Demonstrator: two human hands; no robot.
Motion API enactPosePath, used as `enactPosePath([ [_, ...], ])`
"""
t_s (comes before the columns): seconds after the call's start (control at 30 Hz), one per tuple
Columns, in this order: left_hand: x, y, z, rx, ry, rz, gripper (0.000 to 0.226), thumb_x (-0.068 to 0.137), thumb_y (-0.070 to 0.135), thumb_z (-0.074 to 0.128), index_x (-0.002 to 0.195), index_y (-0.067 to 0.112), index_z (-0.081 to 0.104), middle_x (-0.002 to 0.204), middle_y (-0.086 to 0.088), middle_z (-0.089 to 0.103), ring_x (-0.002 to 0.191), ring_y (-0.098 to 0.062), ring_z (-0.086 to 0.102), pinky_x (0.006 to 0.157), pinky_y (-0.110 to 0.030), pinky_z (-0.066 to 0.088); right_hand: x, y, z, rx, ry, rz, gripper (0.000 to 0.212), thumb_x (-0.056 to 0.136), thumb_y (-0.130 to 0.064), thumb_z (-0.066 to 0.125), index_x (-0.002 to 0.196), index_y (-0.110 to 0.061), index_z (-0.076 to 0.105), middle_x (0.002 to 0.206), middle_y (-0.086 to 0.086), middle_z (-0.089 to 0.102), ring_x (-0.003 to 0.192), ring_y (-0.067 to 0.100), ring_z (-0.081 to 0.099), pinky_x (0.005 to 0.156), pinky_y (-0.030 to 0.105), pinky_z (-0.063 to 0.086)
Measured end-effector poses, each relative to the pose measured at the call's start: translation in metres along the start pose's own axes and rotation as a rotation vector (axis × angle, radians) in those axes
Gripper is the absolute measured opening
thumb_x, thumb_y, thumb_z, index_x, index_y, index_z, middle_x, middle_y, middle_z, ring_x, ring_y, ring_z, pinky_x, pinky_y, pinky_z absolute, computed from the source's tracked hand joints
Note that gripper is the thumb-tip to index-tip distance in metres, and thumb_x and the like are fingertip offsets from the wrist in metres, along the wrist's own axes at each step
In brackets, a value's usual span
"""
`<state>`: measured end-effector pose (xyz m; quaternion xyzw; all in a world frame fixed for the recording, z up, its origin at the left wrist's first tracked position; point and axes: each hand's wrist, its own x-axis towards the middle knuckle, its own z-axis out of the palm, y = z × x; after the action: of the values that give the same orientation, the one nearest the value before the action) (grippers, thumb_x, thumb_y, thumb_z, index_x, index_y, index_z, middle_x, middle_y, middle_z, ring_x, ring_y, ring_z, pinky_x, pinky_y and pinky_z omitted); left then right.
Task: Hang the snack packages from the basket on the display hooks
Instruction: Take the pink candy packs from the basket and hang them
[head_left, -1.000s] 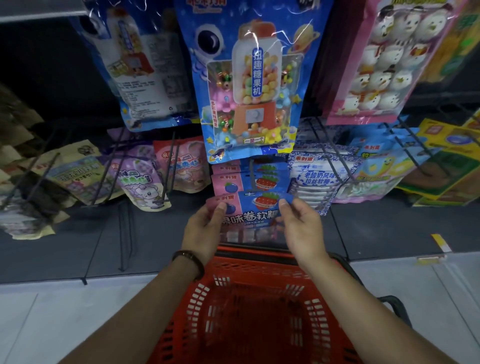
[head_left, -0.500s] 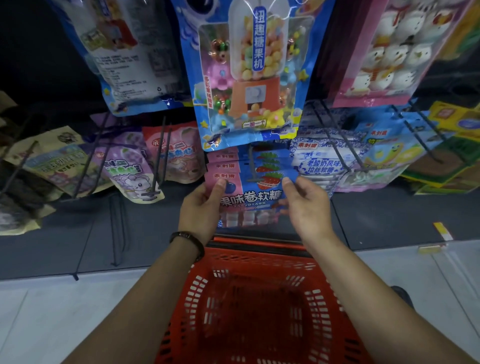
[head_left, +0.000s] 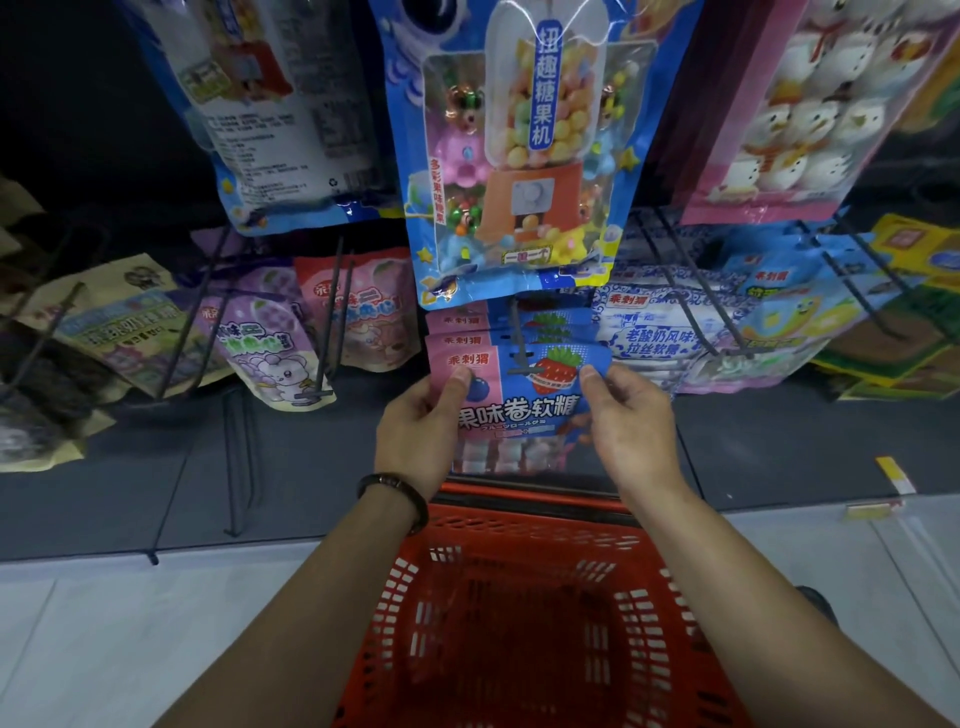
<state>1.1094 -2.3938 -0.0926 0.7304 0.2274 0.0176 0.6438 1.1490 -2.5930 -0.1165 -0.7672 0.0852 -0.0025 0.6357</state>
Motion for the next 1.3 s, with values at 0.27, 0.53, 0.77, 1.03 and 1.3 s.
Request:
enactPosePath([
  [0.27,0.01,-0.002,-0.001,0.028,0.013,-0.052,0.02,0.094,0.063,0.062,0.088,0.053,0.078,0.098,0.013,0.081,0.102,-0.021,0.075,0.1,-0.052,0.058,0.004,-0.003,0.001,0.01,-0.029,0.03,0.026,0.106,-0.039,0.061,0.09,-0.025,0.074,0.094,0.01,0.08,0.083,0.042,0.077,0.075,0.066,0.061],
  [0.53,0.009,-0.003,0.003,0.049,0.087,-0.053,0.033,0.091,0.06,0.065,0.102,0.029,0.068,0.101,0.007,0.075,0.098,-0.022,0.073,0.091,-0.051,0.06,-0.002,-0.003,0.009,0.001,0.155,0.027,0.034,0.081,-0.064,0.076,0.098,-0.043,0.055,0.096,-0.004,0.07,0.085,0.028,0.076,0.081,0.053,0.063],
  [0.77,-0.039,-0.037,0.018,0.583,0.147,0.382,0.049,0.079,0.017,0.075,0.122,0.019,0.051,0.124,-0.008,0.048,0.105,-0.028,0.049,0.095,-0.044,0.046,-0.05,0.009,0.02,-0.505,0.062,-0.323,0.035,0.093,-0.019,0.075,0.124,-0.017,0.059,0.123,0.007,0.051,0.109,0.01,0.053,0.1,0.028,0.049],
  [1.03,-0.029,-0.025,0.032,0.999,-0.039,0.263,0.103,0.09,0.036,0.064,0.154,0.057,-0.013,0.136,-0.011,0.032,0.116,-0.039,0.044,0.096,-0.052,0.05,-0.054,0.006,0.02,-0.599,-0.274,-0.134,0.092,0.101,-0.023,0.065,0.166,-0.05,0.006,0.176,0.002,-0.009,0.16,0.031,0.026,0.117,0.043,0.046],
  [1.3,0.009,-0.017,0.047,0.933,-0.013,0.185,0.096,0.091,0.037,0.061,0.154,0.06,-0.008,0.137,-0.011,0.029,0.116,-0.038,0.044,0.095,-0.052,0.051,0.004,-0.014,0.038,-0.649,-0.293,-0.125,0.089,0.102,-0.029,0.063,0.165,-0.051,0.005,0.172,0.004,-0.003,0.156,0.032,0.034,0.117,0.042,0.046],
])
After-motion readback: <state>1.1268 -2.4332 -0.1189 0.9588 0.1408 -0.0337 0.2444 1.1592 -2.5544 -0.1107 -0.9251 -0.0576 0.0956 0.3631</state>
